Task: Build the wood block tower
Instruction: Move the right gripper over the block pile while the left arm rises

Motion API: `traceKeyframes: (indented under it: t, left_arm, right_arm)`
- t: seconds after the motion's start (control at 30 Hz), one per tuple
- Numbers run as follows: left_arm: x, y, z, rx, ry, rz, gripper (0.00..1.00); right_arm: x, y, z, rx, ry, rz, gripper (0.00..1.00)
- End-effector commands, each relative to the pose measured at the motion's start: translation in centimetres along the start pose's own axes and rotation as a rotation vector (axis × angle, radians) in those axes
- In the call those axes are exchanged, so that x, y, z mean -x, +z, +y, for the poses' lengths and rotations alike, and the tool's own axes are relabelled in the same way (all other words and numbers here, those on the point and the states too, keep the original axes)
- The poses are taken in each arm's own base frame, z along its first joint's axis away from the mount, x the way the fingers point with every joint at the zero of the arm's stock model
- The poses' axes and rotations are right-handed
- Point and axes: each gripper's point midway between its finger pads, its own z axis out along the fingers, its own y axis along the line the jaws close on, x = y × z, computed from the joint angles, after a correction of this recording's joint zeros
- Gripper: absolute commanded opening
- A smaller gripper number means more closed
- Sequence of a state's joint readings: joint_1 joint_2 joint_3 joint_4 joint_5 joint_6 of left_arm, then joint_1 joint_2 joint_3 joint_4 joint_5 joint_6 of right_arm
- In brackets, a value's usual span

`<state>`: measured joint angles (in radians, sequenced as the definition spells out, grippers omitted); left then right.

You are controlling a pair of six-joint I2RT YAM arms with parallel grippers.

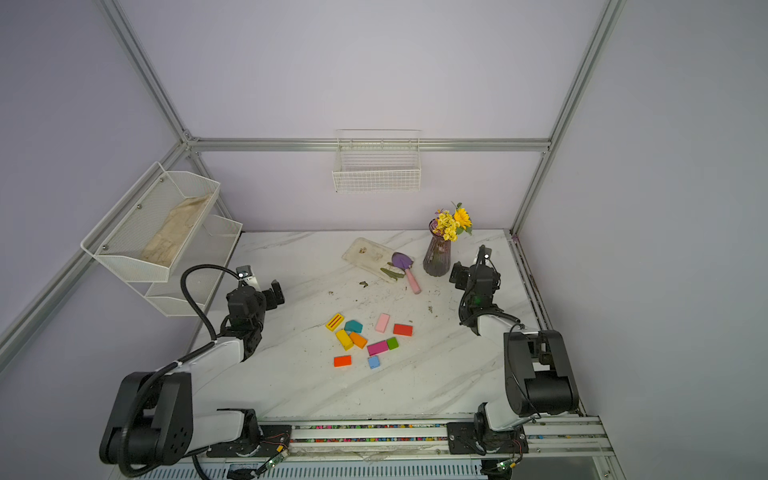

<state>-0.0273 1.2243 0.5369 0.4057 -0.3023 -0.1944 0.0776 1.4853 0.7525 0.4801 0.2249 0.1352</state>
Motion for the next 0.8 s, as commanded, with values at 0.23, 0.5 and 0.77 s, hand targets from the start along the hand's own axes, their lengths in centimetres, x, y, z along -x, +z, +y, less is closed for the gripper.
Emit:
traceKeyframes:
  t: [0.23,0.5,0.77]
  left_arm:
    - [5.1,-7.5,-2.6,-0.011,-0.536,0.147,1.00]
    - [2.1,-10.7,-0.7,-0.007,-0.549,0.195,1.00]
    - [2.7,-11.2,3.2,0.071,-0.639,0.112,1.00]
  right_arm:
    - [1.0,-4.1,7.6,0.337,0.439,0.300,0.97]
    - [-4.4,-8.8,11.6,0.325,0.233,0.364,0.97]
    - [-11.5,-12.6,19.3,0.395,-0.093,0.475,0.83]
